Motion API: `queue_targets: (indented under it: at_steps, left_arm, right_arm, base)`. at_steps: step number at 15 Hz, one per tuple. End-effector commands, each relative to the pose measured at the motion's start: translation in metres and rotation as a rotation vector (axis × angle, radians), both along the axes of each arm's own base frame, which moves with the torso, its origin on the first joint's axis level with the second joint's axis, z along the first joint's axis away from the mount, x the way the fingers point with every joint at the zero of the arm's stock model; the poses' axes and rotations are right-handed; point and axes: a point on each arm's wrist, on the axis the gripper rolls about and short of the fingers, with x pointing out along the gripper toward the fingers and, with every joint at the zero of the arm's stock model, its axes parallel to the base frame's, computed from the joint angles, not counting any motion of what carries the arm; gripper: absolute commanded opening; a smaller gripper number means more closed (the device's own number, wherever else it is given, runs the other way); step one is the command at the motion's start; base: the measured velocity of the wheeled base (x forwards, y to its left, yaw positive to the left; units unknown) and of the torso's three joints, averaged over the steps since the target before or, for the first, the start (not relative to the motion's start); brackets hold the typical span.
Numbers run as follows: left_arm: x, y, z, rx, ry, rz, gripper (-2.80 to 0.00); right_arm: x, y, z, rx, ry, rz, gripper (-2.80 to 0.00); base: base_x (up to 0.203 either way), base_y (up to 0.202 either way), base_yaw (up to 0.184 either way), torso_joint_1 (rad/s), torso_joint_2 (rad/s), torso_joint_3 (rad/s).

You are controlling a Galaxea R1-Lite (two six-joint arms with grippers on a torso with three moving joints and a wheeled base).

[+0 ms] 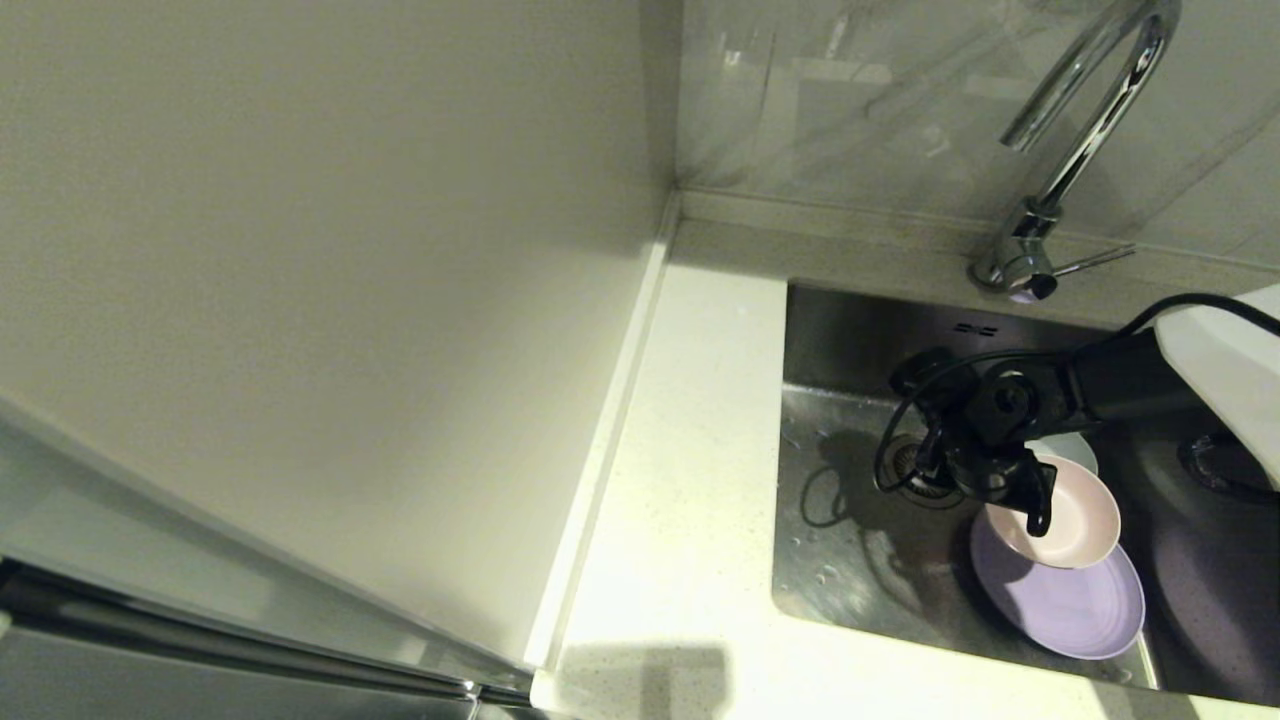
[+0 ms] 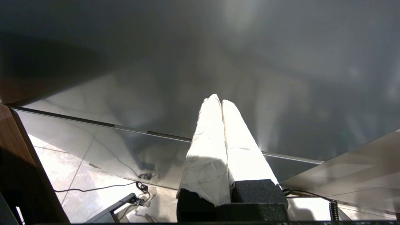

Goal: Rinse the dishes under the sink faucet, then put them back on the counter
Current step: Put a bowl into the sink

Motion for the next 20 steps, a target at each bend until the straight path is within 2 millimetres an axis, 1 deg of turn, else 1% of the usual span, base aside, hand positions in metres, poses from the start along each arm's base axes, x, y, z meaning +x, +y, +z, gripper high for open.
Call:
queue_targets:
  at_steps: [1, 5, 8, 10, 15, 16, 20]
  left_arm:
    - [0.000, 0.000, -0.001, 0.000, 0.002, 0.001, -2.80]
    - [0.000, 0.000, -0.001, 0.000, 0.002, 0.001, -2.80]
    - [0.000, 0.000, -0.001, 0.000, 0.004, 0.001, -2.80]
    - [0.000, 0.000, -0.001, 0.000, 0.002, 0.001, -2.80]
    - [0.000, 0.000, -0.001, 0.000, 0.002, 0.001, -2.80]
    - [0.000, 0.000, -0.001, 0.000, 0.004, 0.001, -2.80]
    - [0.000, 0.000, -0.001, 0.000, 0.003, 0.001, -2.80]
  right_arm:
    - [0.011, -0.009, -0.019, -0.007, 0.029, -0.030, -2.80]
    - [0.028, -0.028, -0.026, -0.004, 0.011, -0.081, -2.80]
    - [0.040, -0.043, -0.043, -0.006, 0.027, -0.118, -2.80]
    - [0.045, -0.050, -0.053, -0.007, 0.037, -0.134, -2.80]
    - [0.054, -0.065, -0.062, -0.013, 0.044, -0.154, -2.80]
    - [0.056, -0.066, -0.063, -0.013, 0.043, -0.157, 0.00]
    - [0.060, -0.069, -0.064, -0.012, 0.034, -0.164, 0.00]
  base:
    - [0.000, 0.000, 0.000, 0.000, 0.00, 0.000]
    - [0.000, 0.000, 0.000, 0.000, 0.00, 0.000]
    - [0.000, 0.000, 0.000, 0.000, 0.00, 0.000]
    - [0.000, 0.000, 0.000, 0.000, 0.00, 0.000]
    - [0.000, 0.000, 0.000, 0.000, 0.00, 0.000]
    - [0.000, 0.000, 0.000, 0.000, 0.00, 0.000]
    - [0.000, 0.000, 0.000, 0.000, 0.00, 0.000]
